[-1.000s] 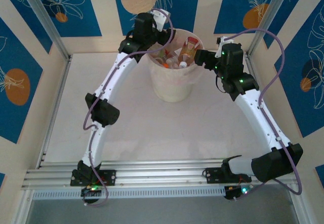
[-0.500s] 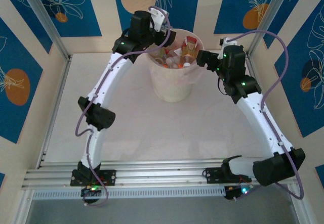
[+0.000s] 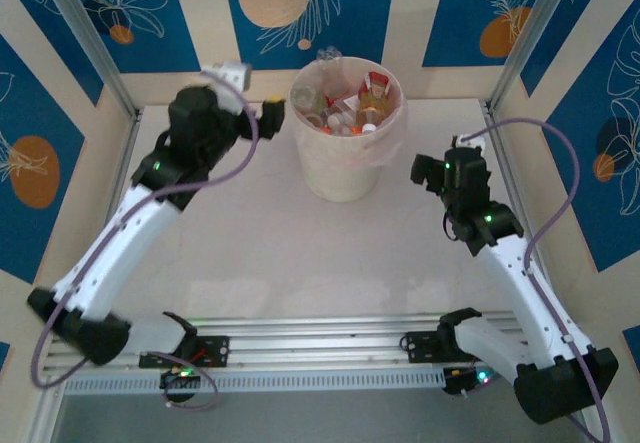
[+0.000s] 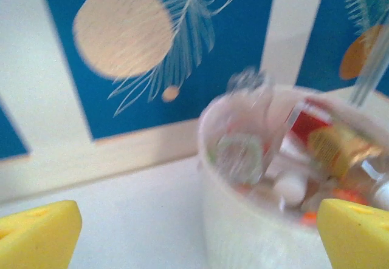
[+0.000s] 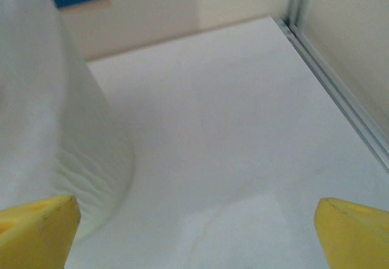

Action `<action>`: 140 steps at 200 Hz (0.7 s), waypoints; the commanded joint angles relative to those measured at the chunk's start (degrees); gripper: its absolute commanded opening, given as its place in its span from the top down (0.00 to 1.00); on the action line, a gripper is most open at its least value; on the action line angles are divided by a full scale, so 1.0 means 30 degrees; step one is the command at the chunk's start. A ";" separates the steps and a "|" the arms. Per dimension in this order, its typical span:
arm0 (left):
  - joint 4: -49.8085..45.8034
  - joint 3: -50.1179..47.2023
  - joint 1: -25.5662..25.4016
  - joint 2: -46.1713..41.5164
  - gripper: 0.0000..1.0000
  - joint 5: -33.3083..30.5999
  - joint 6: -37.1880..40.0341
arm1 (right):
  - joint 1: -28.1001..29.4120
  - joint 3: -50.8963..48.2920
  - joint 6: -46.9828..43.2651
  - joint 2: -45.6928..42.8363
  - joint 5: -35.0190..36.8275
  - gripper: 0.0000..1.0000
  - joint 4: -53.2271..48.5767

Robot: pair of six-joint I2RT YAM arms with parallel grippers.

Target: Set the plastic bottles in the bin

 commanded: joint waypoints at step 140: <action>1.2974 -2.4394 0.6128 -1.1355 0.01 -0.5057 0.0594 | -0.3410 -1.3273 -0.4603 -0.0023 -0.4131 0.01 1.8172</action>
